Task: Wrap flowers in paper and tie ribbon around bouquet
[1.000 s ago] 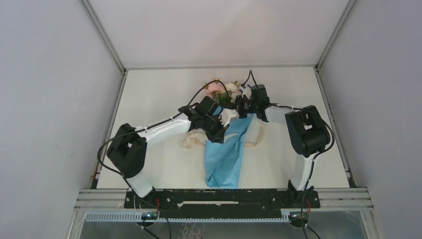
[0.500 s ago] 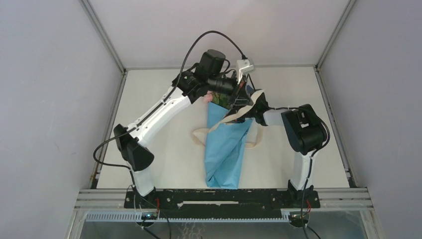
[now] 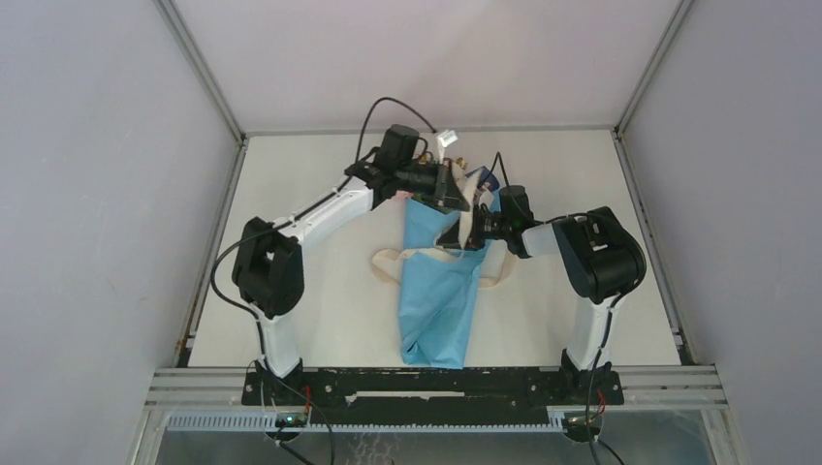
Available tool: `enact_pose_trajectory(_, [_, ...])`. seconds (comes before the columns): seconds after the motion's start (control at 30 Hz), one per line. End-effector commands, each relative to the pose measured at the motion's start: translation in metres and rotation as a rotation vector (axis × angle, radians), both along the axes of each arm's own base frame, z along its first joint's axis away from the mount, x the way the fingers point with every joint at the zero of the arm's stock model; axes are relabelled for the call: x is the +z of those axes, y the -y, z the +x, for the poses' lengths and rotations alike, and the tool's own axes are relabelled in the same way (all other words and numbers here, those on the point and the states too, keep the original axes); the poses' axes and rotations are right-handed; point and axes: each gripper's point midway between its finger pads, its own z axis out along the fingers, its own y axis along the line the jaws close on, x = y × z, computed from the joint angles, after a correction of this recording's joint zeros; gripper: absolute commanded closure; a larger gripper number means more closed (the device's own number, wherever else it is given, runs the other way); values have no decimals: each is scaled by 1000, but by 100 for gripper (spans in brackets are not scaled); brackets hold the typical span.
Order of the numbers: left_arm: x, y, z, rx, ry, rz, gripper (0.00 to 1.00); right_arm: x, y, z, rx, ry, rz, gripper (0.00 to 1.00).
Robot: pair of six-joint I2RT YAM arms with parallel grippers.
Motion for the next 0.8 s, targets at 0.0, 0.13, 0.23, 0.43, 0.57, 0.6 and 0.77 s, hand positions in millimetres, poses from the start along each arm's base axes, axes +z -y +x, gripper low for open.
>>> enact_pose_trajectory(0.0, [15, -37, 56, 285, -75, -107, 100, 32, -3, 10, -6, 122, 53, 56])
enact_pose_trajectory(0.13, [0, -64, 78, 406, -117, -93, 100, 36, 2, 15, -52, 121, 70, 56])
enact_pose_trajectory(0.23, [-18, -73, 86, 443, -110, -54, 100, 36, 2, 17, -69, 125, 58, 55])
enact_pose_trajectory(0.43, [-59, -72, 89, 430, -112, 17, 100, 38, 1, 17, -79, 126, 45, 49])
enact_pose_trajectory(0.57, [-71, -71, 90, 415, -99, 38, 100, 33, 9, 23, -144, 105, -12, 45])
enact_pose_trajectory(0.6, [-72, -72, 90, 412, -92, 42, 100, 27, 14, 26, -184, 85, -51, 44])
enact_pose_trajectory(0.77, [-82, -72, 85, 392, -67, 68, 100, 13, 32, 31, -286, 90, -360, 39])
